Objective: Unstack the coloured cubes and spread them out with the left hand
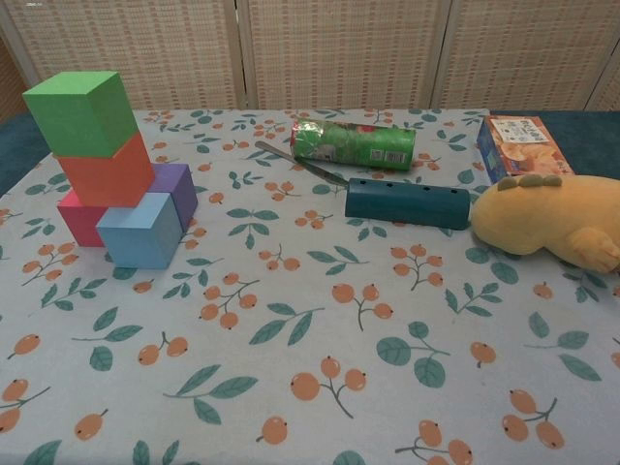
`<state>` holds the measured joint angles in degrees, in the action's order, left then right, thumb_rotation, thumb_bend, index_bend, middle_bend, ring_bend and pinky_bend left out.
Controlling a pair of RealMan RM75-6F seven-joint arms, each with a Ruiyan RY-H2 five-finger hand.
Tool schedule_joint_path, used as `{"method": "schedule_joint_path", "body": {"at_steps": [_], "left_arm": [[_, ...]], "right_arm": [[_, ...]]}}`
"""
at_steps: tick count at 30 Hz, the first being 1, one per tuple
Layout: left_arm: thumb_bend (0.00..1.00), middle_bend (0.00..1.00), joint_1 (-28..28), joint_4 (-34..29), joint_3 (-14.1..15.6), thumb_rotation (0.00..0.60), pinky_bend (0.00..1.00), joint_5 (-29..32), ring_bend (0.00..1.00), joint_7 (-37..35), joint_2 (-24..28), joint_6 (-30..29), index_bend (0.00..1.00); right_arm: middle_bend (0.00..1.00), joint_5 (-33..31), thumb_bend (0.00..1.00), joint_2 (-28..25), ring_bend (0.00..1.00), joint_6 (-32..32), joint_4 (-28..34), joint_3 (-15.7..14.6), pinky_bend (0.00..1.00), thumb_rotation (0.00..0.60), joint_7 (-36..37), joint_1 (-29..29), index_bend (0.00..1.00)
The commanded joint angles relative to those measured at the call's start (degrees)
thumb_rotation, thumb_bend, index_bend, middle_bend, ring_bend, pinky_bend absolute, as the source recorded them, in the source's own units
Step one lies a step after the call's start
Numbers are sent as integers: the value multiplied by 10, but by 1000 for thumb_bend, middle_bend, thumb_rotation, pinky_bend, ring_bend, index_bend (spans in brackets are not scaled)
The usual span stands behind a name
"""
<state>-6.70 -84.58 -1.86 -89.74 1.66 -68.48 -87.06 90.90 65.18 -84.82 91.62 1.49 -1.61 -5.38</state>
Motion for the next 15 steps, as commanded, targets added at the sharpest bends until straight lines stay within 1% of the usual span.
{"method": "schedule_joint_path", "body": {"at_steps": [1,3,4,5,6,7,9,13,15], "left_arm": [[386,0,-2,3,-3,600,114,-3,0,-6,-6,-5,0],[388,0,-8,10,-10,600,114,-10,0,-39,-17,-10,0],[390,0,-16,18,-17,600,114,-15,0,-69,-23,-14,0],[397,0,-22,26,-26,600,114,-15,0,-84,-26,-17,0],[403,0,-33,38,-41,600,114,-12,0,-94,-31,-17,0],[405,0,-42,44,-52,600,114,-5,0,-96,-33,-13,0],[408,0,-64,44,-71,600,114,10,0,-97,-30,11,0],[408,0,-119,11,-99,600,113,38,0,-119,-8,92,0],[408,0,-143,13,-113,600,113,48,0,-111,-13,114,0]], "right_arm": [[0,4,250,1,0,6,3,-3,0,600,0,-3,0],[0,8,250,1,0,9,3,-7,0,600,1,-4,0],[0,9,250,1,0,11,3,-8,0,600,1,-4,0],[0,9,250,2,0,13,3,-10,0,600,1,-5,0],[0,10,250,2,0,16,3,-11,0,600,3,-6,0],[0,11,250,1,0,19,3,-13,0,600,5,-7,0],[0,9,250,1,0,26,2,-14,0,600,6,-9,0],[0,1,250,3,0,34,3,-13,0,600,-9,-12,0],[0,-1,250,3,0,40,6,-14,0,600,-12,-14,0]]}}
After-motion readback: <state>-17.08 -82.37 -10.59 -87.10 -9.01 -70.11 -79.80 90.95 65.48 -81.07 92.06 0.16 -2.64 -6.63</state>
